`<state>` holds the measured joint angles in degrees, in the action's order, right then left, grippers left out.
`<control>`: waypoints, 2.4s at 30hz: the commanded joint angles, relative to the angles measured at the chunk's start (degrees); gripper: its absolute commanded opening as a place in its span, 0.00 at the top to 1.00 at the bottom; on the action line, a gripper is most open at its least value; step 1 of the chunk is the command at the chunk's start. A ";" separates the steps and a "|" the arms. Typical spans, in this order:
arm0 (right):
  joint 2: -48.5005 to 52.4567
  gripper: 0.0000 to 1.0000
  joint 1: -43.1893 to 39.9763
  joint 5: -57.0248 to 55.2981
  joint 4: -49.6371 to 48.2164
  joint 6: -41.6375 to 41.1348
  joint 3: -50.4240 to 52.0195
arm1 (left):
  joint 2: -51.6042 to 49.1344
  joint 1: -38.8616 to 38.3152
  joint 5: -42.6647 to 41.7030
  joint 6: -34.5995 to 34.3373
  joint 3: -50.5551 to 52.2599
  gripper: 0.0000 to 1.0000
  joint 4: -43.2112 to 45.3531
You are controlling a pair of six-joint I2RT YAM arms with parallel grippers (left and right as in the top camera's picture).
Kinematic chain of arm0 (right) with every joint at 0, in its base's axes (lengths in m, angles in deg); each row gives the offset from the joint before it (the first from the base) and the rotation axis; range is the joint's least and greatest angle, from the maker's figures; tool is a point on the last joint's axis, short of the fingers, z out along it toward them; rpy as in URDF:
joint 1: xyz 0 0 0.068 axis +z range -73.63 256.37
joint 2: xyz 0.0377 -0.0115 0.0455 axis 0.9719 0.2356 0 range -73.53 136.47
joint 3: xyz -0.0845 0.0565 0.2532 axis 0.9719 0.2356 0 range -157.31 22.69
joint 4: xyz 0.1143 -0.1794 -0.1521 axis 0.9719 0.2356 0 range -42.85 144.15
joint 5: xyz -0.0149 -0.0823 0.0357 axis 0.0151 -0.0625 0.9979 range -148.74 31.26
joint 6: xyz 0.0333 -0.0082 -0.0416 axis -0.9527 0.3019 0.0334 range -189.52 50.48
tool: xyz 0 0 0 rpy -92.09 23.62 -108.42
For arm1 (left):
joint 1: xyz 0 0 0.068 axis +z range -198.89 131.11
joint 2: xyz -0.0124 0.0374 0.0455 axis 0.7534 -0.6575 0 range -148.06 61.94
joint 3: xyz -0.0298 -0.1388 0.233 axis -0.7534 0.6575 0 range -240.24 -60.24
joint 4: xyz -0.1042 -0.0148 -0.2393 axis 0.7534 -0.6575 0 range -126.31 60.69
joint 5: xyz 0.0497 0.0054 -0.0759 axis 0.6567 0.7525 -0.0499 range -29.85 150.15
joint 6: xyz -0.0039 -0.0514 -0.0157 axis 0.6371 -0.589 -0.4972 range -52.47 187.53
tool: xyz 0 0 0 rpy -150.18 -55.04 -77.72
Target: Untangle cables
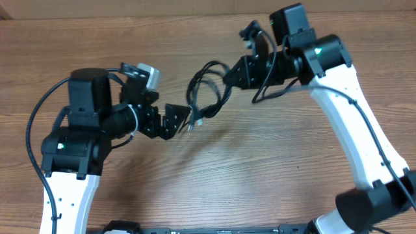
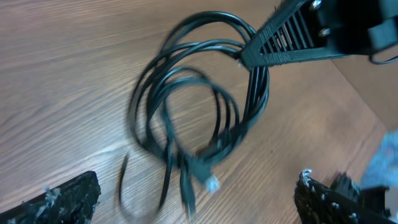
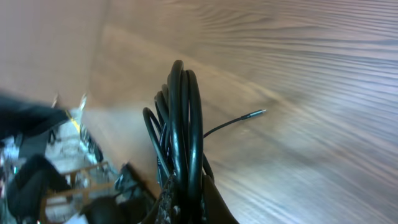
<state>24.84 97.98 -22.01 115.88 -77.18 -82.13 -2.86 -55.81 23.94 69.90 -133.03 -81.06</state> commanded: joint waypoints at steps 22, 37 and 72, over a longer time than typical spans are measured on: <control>-16.70 0.96 3.15 9.90 6.84 0.22 -2.10 | 0.02 -3.78 -0.90 7.91 -0.76 0.96 -0.90; -16.65 0.96 3.15 5.64 9.40 0.28 -2.10 | 0.09 -3.76 -1.25 7.28 -0.76 0.96 -0.92; -16.59 0.96 3.15 -5.16 9.42 5.18 -2.08 | 10.71 -3.76 -8.90 -0.24 -0.87 0.94 5.53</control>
<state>9.56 101.17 -26.62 125.96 -72.46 -82.37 7.30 -59.41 17.86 70.44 -133.03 -76.01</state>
